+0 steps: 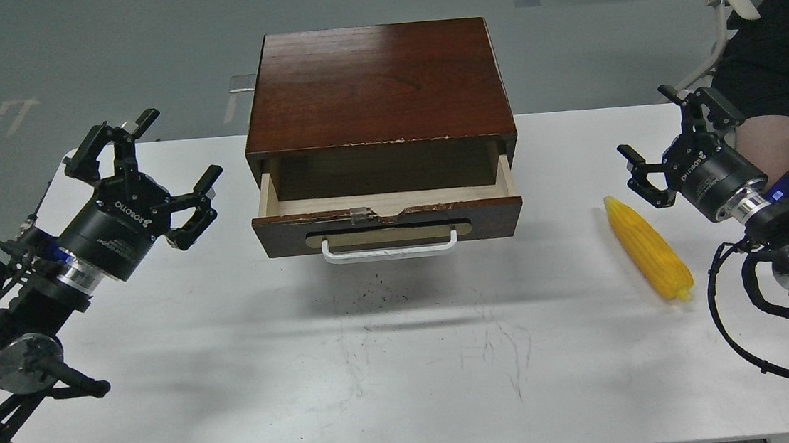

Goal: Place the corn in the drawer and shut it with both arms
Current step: 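Move the right gripper toward the yellow corn cob on the table, then close the right gripper around the yellow corn cob, then lift the corn with the right gripper and carry it over the open drawer, then lower the corn into the open drawer with the right gripper, then open the right gripper and withdraw it back beside the table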

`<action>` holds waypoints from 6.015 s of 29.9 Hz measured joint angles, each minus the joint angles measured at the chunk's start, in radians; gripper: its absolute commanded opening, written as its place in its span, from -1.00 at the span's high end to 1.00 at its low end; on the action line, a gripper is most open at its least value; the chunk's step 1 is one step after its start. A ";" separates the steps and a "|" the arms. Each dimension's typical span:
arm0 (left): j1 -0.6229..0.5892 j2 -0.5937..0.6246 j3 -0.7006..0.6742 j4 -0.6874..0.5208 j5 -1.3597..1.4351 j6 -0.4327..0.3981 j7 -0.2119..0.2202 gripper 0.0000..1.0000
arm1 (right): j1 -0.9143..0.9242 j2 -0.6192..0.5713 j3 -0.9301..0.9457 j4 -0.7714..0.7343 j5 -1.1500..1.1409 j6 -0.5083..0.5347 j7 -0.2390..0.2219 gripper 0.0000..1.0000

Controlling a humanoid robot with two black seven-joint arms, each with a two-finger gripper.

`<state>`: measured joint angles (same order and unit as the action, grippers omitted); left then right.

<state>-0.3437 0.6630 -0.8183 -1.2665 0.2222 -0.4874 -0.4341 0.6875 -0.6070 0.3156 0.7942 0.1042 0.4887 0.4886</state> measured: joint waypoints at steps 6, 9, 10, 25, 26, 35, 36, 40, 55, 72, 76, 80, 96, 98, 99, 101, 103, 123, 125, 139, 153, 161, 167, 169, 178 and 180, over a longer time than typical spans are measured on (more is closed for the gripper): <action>0.001 0.004 -0.001 0.001 0.000 0.001 0.000 -1.00 | 0.000 -0.013 -0.008 0.006 -0.010 0.000 0.000 -1.00; 0.002 0.007 -0.001 0.001 0.000 0.000 0.000 -1.00 | 0.015 -0.035 -0.018 0.008 -0.037 0.000 0.000 -1.00; 0.002 0.008 -0.001 0.001 0.000 0.000 0.000 -1.00 | 0.024 -0.049 -0.019 0.009 -0.063 0.000 0.000 -1.00; -0.003 0.022 -0.013 0.005 0.000 -0.001 -0.003 -1.00 | 0.192 -0.242 -0.029 0.018 -1.107 0.000 0.000 -1.00; -0.003 0.022 -0.013 0.004 0.001 -0.001 -0.002 -1.00 | 0.192 -0.242 -0.034 0.024 -1.181 0.000 0.000 -1.00; -0.003 0.028 -0.010 -0.007 0.002 -0.001 0.000 -1.00 | 0.261 -0.213 -0.230 0.050 -1.462 -0.112 0.000 -1.00; -0.003 0.028 -0.010 -0.007 0.002 -0.001 0.000 -1.00 | 0.274 -0.207 -0.264 0.047 -1.464 -0.125 0.000 -1.00; -0.003 0.029 -0.009 -0.007 0.002 -0.001 0.000 -1.00 | 0.297 -0.183 -0.369 0.040 -1.466 -0.191 0.000 -1.00; -0.001 0.026 -0.009 -0.007 0.002 -0.001 0.000 -1.00 | 0.283 -0.090 -0.494 -0.015 -1.469 -0.252 0.000 -0.93; -0.001 0.026 -0.010 -0.007 0.002 -0.001 0.000 -1.00 | 0.270 -0.089 -0.536 -0.021 -1.468 -0.265 0.000 0.82; -0.001 0.026 -0.011 -0.007 0.002 -0.001 0.000 -1.00 | 0.283 -0.093 -0.532 -0.009 -1.466 -0.265 0.000 0.90; -0.001 0.026 -0.013 -0.007 0.002 -0.001 0.000 -1.00 | 0.334 -0.108 -0.501 0.021 -1.456 -0.270 0.000 0.90; -0.003 0.027 -0.021 -0.007 0.002 -0.001 0.000 -1.00 | 0.920 0.008 -0.576 0.175 -1.392 -0.193 0.000 0.86; -0.003 0.027 -0.026 -0.007 0.002 -0.001 0.000 -1.00 | 0.969 0.053 -0.610 0.191 -1.393 -0.192 0.000 0.86; -0.003 0.027 -0.028 -0.007 0.002 -0.001 0.000 -1.00 | 0.996 0.081 -0.630 0.205 -1.394 -0.191 0.000 0.86; -0.003 0.027 -0.030 -0.007 0.002 -0.001 0.000 -1.00 | 1.038 0.125 -0.663 0.230 -1.397 -0.191 0.000 0.86; -0.003 0.027 -0.031 -0.007 0.002 -0.001 0.000 -1.00 | 1.081 0.169 -0.695 0.248 -1.403 -0.195 0.001 0.86; -0.003 0.046 -0.032 -0.009 0.001 -0.001 0.000 -1.00 | 1.134 0.392 -0.987 0.253 -1.626 -0.579 0.000 0.81; -0.002 0.052 -0.032 -0.010 0.001 -0.001 0.000 -1.00 | 1.124 0.400 -0.993 0.248 -1.626 -0.582 0.000 0.80; 0.000 0.057 -0.031 -0.010 0.000 -0.001 -0.001 -1.00 | 1.073 0.421 -0.999 0.241 -1.625 -0.582 0.000 0.04; 0.001 0.058 -0.031 -0.010 0.000 -0.001 -0.002 -1.00 | 1.065 0.422 -0.996 0.240 -1.612 -0.587 0.000 -0.91; 0.001 0.054 -0.031 -0.010 0.000 -0.001 -0.002 -1.00 | 1.087 0.351 -0.917 0.248 -1.493 -0.588 0.000 -0.97; 0.001 0.052 -0.031 -0.010 0.001 -0.001 -0.002 -1.00 | 1.069 0.197 -0.814 0.259 -1.215 -0.582 0.000 -0.98; 0.001 0.050 -0.031 -0.010 0.001 -0.001 -0.002 -1.00 | 1.040 0.148 -0.787 0.264 -1.128 -0.581 0.000 -0.98; 0.001 0.033 -0.030 -0.010 0.002 -0.001 -0.002 -1.00 | 0.600 -0.044 -0.363 0.267 -0.798 -0.590 0.000 -0.98; 0.001 0.028 -0.030 -0.009 0.002 -0.001 -0.002 -1.00 | 0.464 -0.051 -0.219 0.263 -0.770 -0.591 0.000 -0.98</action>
<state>-0.3424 0.6912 -0.8482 -1.2753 0.2246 -0.4886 -0.4359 1.1514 -0.6582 0.0967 1.0575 -0.6656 -0.1022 0.4884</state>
